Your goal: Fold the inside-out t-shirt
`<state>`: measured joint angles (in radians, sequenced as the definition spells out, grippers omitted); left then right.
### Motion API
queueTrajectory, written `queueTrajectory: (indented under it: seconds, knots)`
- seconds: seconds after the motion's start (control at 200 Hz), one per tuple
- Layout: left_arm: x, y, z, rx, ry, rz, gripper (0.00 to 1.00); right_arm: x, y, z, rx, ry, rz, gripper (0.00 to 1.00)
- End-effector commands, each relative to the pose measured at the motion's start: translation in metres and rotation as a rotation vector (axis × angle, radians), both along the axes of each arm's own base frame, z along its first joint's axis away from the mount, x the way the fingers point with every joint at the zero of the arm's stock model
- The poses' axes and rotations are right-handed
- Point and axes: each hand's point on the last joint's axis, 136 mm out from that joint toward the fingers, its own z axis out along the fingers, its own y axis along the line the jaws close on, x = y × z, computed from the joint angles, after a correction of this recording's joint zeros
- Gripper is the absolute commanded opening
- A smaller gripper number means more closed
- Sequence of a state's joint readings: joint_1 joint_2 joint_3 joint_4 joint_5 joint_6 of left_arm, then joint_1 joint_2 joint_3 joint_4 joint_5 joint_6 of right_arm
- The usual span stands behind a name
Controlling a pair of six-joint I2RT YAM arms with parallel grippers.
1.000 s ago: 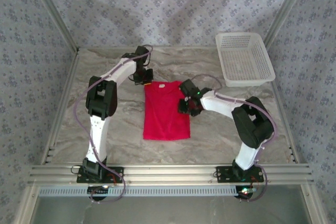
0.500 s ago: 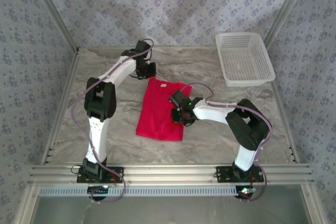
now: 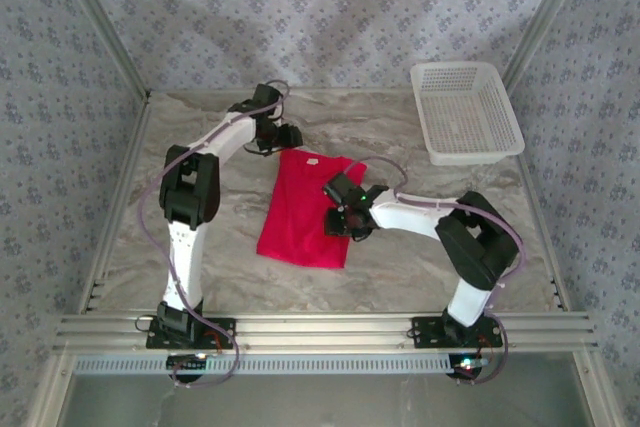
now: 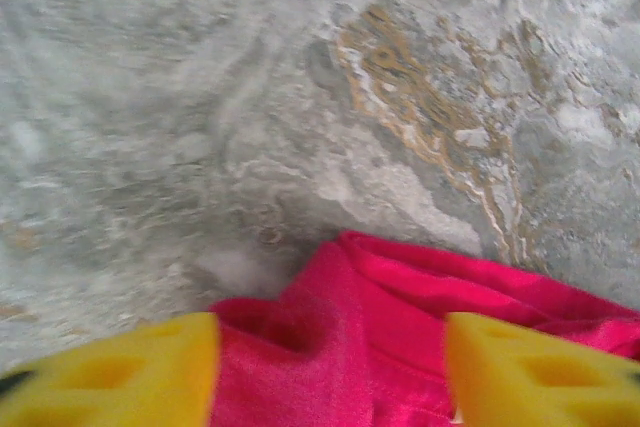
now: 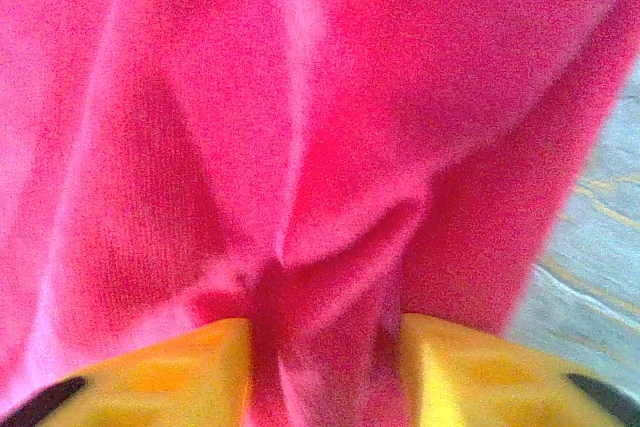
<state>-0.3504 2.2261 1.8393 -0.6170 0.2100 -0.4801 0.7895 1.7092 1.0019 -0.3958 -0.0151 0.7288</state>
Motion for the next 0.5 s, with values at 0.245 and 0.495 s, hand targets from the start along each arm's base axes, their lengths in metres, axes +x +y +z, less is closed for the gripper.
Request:
queueTrajectory:
  seconds: [0.245,0.495]
  knots:
    - [-0.011,0.049,0.115,-0.102,-0.294,0.031,1.00,0.076,-0.056,0.017,-0.028,-0.050,-0.115,0.70]
    - [-0.042,0.062,0.114,-0.136,-0.270,0.028,0.79,0.126,-0.043,0.012,-0.020,-0.047,-0.104,0.70]
